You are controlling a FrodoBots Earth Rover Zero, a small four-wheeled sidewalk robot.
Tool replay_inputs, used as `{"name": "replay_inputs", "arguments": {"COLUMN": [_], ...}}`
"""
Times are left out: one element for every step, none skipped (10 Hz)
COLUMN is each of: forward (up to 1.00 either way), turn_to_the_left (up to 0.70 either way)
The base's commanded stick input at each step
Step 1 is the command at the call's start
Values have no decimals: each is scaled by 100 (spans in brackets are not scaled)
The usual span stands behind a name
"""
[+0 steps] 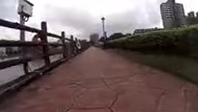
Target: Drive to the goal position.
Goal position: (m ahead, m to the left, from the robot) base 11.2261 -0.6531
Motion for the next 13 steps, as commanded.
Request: {"name": "replay_inputs", "arguments": {"forward": [85, 85, 85, 85, 85, 85, 85, 85, 85, 85, 85, 85, 85], "turn_to_the_left": [9, 7, -24, -24, 10, 10, 10, 10, 10, 10, 10, 10, 10]}}
